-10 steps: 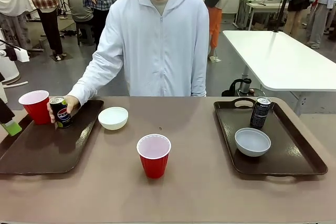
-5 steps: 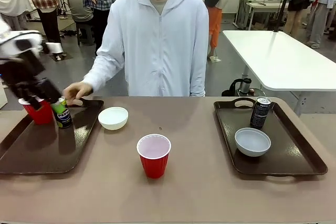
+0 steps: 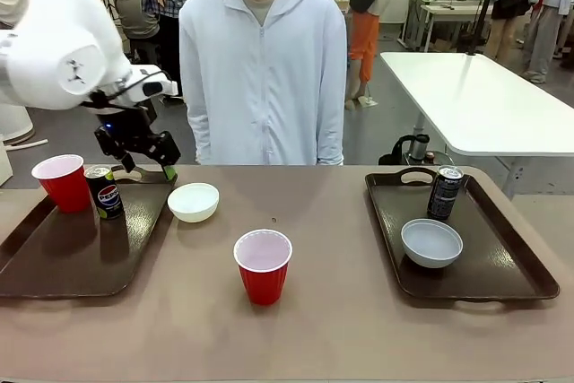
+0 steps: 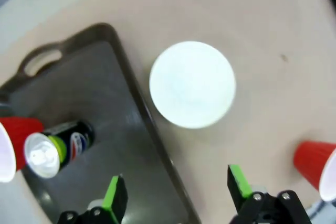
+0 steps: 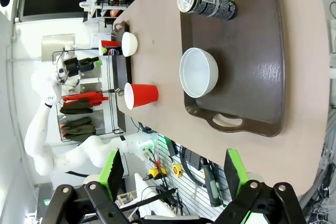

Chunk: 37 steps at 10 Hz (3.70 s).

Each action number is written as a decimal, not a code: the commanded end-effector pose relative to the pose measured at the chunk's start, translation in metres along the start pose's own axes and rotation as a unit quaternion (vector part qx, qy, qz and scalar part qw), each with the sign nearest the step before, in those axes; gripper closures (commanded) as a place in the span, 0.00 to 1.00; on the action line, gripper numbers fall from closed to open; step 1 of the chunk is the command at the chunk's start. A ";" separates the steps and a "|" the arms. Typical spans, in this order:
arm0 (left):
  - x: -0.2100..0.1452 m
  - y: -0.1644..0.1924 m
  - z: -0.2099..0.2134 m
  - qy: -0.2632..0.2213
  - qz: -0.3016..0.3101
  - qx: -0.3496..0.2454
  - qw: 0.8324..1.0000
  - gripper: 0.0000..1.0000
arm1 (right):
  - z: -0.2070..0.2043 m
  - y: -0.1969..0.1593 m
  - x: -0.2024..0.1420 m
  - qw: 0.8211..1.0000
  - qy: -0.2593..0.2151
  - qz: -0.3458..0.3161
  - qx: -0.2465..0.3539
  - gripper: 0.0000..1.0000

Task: Prepare tableware on both trays.
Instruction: Pick up a Picnic Bowl from the table and place it on a Handle tray.

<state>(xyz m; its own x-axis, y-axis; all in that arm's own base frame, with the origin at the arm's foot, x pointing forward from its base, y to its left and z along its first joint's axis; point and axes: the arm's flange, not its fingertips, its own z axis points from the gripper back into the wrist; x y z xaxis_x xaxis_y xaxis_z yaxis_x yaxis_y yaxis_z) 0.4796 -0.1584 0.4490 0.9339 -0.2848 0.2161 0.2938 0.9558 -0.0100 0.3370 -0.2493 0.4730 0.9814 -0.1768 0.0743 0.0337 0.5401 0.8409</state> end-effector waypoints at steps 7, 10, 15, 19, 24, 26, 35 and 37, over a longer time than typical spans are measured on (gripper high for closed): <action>0.018 -0.002 -0.031 0.021 0.021 0.009 1.000 0.00 | 0.001 0.000 0.000 1.000 -0.001 0.006 0.007 0.00; 0.035 -0.002 -0.045 0.018 0.017 0.017 1.000 0.00 | 0.001 0.000 0.000 1.000 -0.001 0.006 0.007 0.00; 0.058 -0.004 -0.068 0.049 0.019 0.023 0.998 0.00 | 0.001 0.000 0.000 1.000 -0.001 0.006 0.007 0.00; 0.066 -0.006 -0.093 0.084 0.014 0.019 0.996 0.00 | 0.001 0.000 0.000 1.000 -0.001 0.006 0.007 0.00; 0.064 -0.005 -0.106 0.088 0.016 0.026 0.996 0.26 | 0.001 0.000 0.000 1.000 -0.001 0.006 0.007 0.00; 0.061 -0.006 -0.112 0.092 0.011 0.035 0.995 0.40 | 0.001 0.000 0.000 1.000 -0.001 0.006 0.007 0.00; 0.059 -0.010 -0.115 0.091 0.008 0.040 0.995 1.00 | 0.001 0.000 0.000 1.000 -0.001 0.006 0.007 0.00; 0.058 -0.010 -0.113 0.089 0.010 0.039 0.995 1.00 | 0.001 0.000 0.000 1.000 -0.001 0.006 0.007 0.00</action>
<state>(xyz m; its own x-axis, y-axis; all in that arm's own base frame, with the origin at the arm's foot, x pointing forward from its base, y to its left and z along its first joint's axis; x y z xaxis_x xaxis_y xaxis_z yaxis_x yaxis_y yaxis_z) 0.5555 -0.1924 0.3536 0.9533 -0.3002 0.0328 0.2994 0.9537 0.0288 0.3369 -0.2492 0.4731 0.9815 -0.1766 0.0740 0.0337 0.5399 0.8411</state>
